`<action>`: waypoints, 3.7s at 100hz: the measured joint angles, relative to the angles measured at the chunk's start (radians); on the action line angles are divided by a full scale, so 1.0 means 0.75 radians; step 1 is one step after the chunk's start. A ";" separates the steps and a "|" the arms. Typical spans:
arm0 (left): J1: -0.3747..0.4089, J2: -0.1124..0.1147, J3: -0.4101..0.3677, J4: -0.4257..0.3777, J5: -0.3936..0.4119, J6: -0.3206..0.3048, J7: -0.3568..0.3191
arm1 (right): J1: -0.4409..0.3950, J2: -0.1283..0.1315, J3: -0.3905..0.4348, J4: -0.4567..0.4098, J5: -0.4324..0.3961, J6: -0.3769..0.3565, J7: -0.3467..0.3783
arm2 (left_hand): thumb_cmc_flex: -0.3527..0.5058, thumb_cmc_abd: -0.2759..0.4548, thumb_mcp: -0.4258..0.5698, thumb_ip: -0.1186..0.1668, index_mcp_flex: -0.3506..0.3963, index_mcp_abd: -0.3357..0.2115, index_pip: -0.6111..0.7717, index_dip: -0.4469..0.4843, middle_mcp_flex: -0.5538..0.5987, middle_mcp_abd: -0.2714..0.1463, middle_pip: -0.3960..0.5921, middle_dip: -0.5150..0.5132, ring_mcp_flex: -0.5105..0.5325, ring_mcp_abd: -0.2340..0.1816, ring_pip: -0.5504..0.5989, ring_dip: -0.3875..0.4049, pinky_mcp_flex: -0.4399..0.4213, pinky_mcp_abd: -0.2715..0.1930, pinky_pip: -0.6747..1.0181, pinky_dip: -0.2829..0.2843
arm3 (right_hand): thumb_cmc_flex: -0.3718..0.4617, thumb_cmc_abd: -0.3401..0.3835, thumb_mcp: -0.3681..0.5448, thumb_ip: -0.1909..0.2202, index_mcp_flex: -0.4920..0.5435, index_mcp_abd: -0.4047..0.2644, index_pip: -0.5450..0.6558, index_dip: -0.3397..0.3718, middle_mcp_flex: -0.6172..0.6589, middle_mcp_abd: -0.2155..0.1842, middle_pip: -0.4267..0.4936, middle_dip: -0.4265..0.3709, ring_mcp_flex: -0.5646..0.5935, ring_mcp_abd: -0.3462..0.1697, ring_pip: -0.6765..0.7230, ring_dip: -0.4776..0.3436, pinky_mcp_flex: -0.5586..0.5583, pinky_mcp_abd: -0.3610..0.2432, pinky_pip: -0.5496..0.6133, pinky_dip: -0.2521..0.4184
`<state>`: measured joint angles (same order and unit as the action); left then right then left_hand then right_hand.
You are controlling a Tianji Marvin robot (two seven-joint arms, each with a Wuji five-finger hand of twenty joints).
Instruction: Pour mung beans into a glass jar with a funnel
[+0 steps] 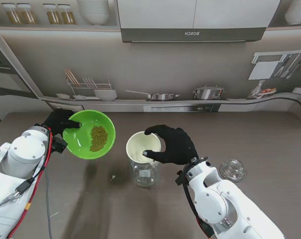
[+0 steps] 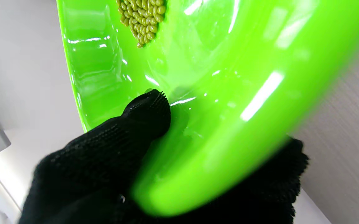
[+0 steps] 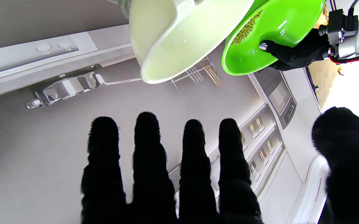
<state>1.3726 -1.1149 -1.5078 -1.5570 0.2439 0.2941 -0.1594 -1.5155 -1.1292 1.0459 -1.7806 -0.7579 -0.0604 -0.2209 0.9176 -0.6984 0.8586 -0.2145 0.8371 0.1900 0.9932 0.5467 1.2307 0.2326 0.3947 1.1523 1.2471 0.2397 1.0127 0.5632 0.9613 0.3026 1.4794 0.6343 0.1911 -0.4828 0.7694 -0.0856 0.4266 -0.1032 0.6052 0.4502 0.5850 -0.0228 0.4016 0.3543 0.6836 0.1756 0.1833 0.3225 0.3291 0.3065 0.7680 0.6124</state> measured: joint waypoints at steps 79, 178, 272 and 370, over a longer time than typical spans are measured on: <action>-0.216 0.017 0.164 -0.015 -0.029 0.067 -0.082 | 0.003 -0.003 -0.012 0.002 -0.010 -0.006 -0.024 | 0.000 0.000 0.000 0.000 0.001 0.006 -0.002 0.000 0.000 0.003 0.000 0.000 0.000 0.002 0.000 0.000 0.000 0.002 0.000 0.000 | -0.015 0.001 -0.001 0.000 0.000 0.000 -0.013 0.000 0.000 -0.004 -0.002 -0.018 -0.017 -0.020 -0.018 -0.035 -0.022 -0.010 -0.071 -0.054; -0.334 -0.022 0.400 0.029 -0.066 0.002 0.020 | 0.003 -0.012 -0.012 0.009 -0.013 0.008 -0.073 | 0.013 0.000 -0.003 0.000 0.002 0.018 -0.006 0.000 0.001 0.008 0.002 0.000 0.000 0.006 0.000 0.000 0.002 0.004 0.000 0.000 | -0.015 0.001 0.020 0.000 -0.033 0.000 -0.015 0.000 -0.003 -0.006 -0.002 -0.031 -0.017 -0.023 -0.017 -0.039 -0.022 -0.011 -0.071 -0.074; -0.363 -0.065 0.533 0.077 0.006 -0.152 0.178 | 0.007 -0.016 -0.014 0.020 -0.029 0.008 -0.107 | 0.013 0.000 -0.003 0.000 0.003 0.019 -0.006 -0.001 0.001 0.009 0.005 0.000 0.000 0.007 0.002 0.000 0.003 0.005 0.000 0.000 | -0.015 0.001 0.020 0.000 -0.064 0.001 -0.014 -0.002 -0.016 -0.006 0.001 -0.032 -0.017 -0.023 -0.017 -0.048 -0.022 -0.011 -0.071 -0.089; -0.344 -0.072 0.567 0.084 0.080 -0.300 0.242 | 0.007 -0.020 -0.019 0.026 -0.035 0.006 -0.132 | 0.014 0.000 -0.003 0.000 0.004 0.019 -0.006 -0.002 0.001 0.010 0.007 0.000 0.000 0.007 0.011 0.000 0.003 0.006 0.001 0.000 | -0.029 0.001 0.021 0.001 -0.064 0.002 -0.014 -0.003 -0.016 -0.007 0.002 -0.033 -0.016 -0.024 -0.016 -0.048 -0.022 -0.011 -0.071 -0.104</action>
<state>1.1148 -1.1685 -1.0827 -1.4938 0.3037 0.0690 0.0219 -1.5100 -1.1441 1.0315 -1.7608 -0.7839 -0.0556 -0.3199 0.9280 -0.6985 0.8560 -0.2145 0.8404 0.2045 0.9890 0.5450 1.2314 0.2397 0.3997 1.1522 1.2472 0.2450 1.0206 0.5631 0.9635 0.3073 1.4799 0.6344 0.1694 -0.4818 0.7850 -0.0852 0.3789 -0.1019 0.5945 0.4479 0.5729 -0.0279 0.4031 0.3299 0.6717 0.1574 0.1710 0.2863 0.3126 0.2979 0.7150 0.5345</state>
